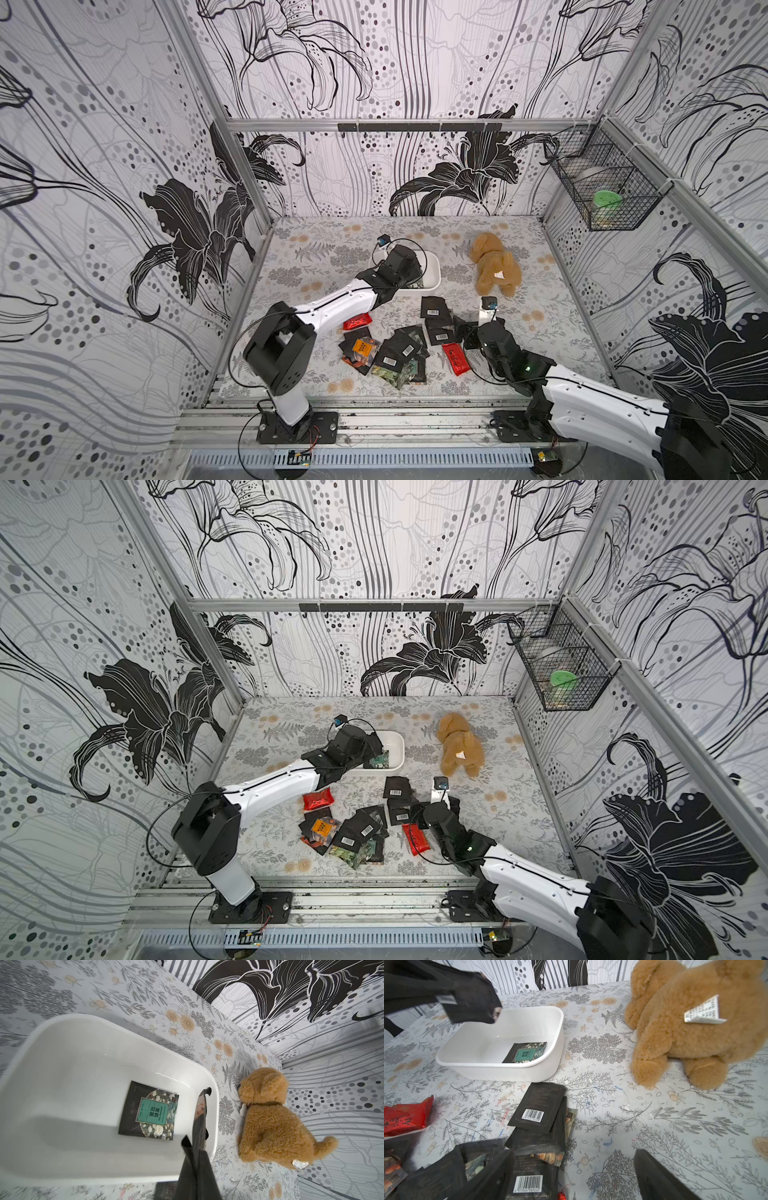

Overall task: Put the tea bags into the storage box
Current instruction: Place the tea bag in the storage box.

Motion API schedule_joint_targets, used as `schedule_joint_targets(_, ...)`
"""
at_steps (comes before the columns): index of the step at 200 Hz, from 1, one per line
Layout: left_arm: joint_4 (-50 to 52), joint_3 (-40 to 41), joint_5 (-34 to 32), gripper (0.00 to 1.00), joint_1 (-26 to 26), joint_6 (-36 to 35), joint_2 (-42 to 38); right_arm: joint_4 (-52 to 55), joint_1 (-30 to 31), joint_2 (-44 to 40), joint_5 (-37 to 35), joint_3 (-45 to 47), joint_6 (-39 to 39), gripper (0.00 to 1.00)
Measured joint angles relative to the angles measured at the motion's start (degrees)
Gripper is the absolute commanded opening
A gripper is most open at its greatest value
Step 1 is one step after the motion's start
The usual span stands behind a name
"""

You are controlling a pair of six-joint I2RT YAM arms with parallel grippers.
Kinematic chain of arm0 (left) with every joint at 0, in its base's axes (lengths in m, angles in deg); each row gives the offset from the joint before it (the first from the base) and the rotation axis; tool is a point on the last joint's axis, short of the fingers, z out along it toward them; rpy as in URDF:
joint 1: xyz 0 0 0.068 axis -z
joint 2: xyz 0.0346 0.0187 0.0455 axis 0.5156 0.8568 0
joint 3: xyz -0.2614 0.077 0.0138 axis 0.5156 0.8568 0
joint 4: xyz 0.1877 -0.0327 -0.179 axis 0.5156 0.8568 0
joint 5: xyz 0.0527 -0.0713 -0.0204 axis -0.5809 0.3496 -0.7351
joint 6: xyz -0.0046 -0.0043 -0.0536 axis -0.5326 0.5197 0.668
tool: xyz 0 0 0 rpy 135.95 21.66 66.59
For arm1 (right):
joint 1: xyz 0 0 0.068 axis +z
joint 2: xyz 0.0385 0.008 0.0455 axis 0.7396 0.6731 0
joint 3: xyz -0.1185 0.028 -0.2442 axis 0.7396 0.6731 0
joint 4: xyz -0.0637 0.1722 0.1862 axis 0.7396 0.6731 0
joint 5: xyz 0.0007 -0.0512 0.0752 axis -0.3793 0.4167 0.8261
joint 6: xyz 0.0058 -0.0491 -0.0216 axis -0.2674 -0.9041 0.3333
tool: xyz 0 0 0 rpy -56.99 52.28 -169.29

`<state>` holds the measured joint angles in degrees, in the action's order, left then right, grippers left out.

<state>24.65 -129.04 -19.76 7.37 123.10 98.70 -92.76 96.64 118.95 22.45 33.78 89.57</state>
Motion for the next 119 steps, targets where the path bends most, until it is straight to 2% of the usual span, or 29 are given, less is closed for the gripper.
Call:
schedule_joint_targets(36, -1.25, -3.06, 3.82, 0.0, -1.14, -0.28, 7.37, -1.16, 0.0, 0.0, 3.61, 0.04, -2.73, 0.95)
schedule_joint_targets(43, -1.31, -3.1, 4.37, 0.08, -1.27, -0.42, 7.96, -1.18, 0.0, 0.0, 4.52, 0.04, -3.3, 0.96)
schedule_joint_targets(56, -1.05, -3.1, 4.85, 0.16, -1.57, -0.7, 8.46, -1.53, 0.0, 0.04, 6.56, 0.04, -4.0, 0.96)
schedule_joint_targets(65, -0.98, -3.1, 4.83, 0.31, -1.86, -1.2, 8.46, -2.05, 0.0, 0.09, 8.37, 0.04, -4.87, 0.96)
schedule_joint_targets(77, -0.98, -3.08, 4.46, 0.37, -2.29, -1.4, 8.13, -3.1, 0.0, 0.13, 10.82, 0.04, -5.86, 0.96)
schedule_joint_targets(89, -1.01, -2.49, 4.22, 0.52, -2.86, -1.86, 7.23, -4.28, 0.0, 0.22, 13.2, 0.09, -6.62, 0.96)
schedule_joint_targets(119, 0.94, 0.52, 1.16, 0.6, -3.45, -3.54, 1.25, -6.64, 0.0, 1.62, 18.67, 0.26, -8.26, 0.99)
